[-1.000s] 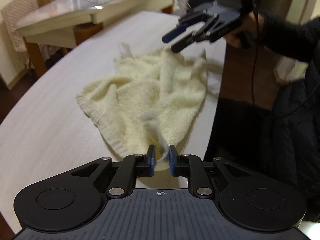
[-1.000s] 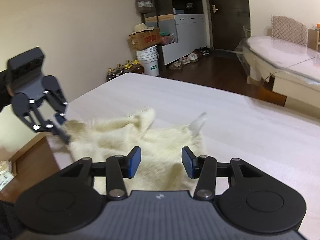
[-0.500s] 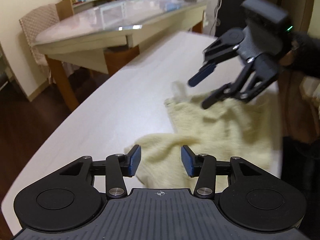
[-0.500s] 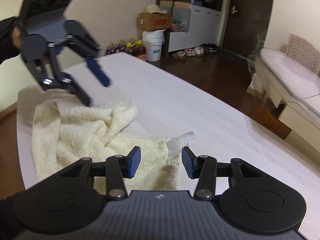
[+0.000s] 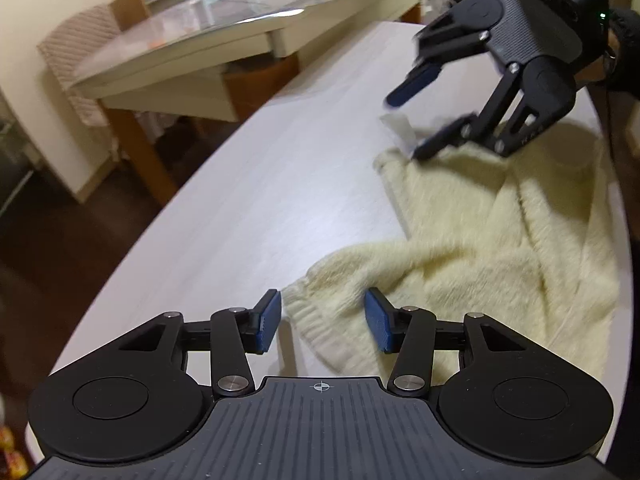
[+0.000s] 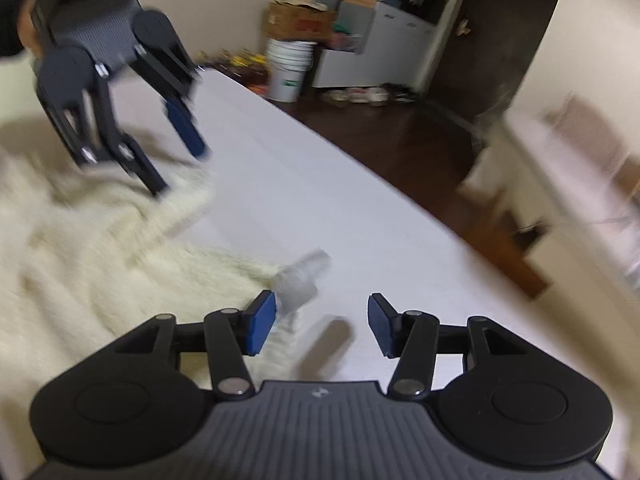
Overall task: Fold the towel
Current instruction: 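Spread the towel flat on the table with both grippers, then release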
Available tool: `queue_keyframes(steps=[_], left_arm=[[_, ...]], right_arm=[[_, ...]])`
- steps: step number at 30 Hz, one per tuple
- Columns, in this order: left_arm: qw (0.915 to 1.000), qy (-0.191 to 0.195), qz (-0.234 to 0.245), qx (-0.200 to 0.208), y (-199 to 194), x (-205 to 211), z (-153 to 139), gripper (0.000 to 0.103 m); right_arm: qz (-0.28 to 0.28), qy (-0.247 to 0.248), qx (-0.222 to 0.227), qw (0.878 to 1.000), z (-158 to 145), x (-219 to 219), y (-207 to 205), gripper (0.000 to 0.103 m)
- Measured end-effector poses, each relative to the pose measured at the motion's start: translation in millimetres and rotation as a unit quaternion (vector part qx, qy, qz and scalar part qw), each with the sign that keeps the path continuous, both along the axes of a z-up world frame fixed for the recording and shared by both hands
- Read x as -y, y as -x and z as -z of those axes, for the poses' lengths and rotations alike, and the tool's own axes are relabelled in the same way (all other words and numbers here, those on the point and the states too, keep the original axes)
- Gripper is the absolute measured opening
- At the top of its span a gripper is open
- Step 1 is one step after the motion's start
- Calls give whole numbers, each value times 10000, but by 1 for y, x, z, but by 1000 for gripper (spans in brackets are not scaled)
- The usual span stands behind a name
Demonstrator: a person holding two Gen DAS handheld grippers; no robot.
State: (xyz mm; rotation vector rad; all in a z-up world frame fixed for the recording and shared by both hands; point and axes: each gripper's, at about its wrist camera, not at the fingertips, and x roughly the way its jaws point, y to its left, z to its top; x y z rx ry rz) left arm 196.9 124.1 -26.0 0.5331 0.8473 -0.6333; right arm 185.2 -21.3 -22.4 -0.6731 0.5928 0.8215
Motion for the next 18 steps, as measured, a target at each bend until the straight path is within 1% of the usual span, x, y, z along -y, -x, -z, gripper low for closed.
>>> queue_keyframes(steps=[3,7,8,9,12,15,18], left_arm=[[9994,-93,-320,79,5,-13,-1,52],[9974,-52,-702,146,13,-25,-2,54],[9965,-14,-823,158,15,-28,-3,54],[9954,5,-939,186,18,-29,-3,54],[9923,-31,-1191,333,25,-25,-5,54],[9901,97,-1334,428,24,-23,-8,54],[9867,428,-1508,435,18,-31,-13,54]], right_arm=[[327,84,164,9993,3,10,-4,54],[887,149,332,9954,8,27,-9,56],[986,111,321,9945,8,31,-9,57],[1048,89,329,9939,9,33,-9,62],[1256,148,486,9908,11,34,-4,64],[1313,107,502,9900,16,30,-6,64],[1300,140,547,9899,20,23,-8,64]])
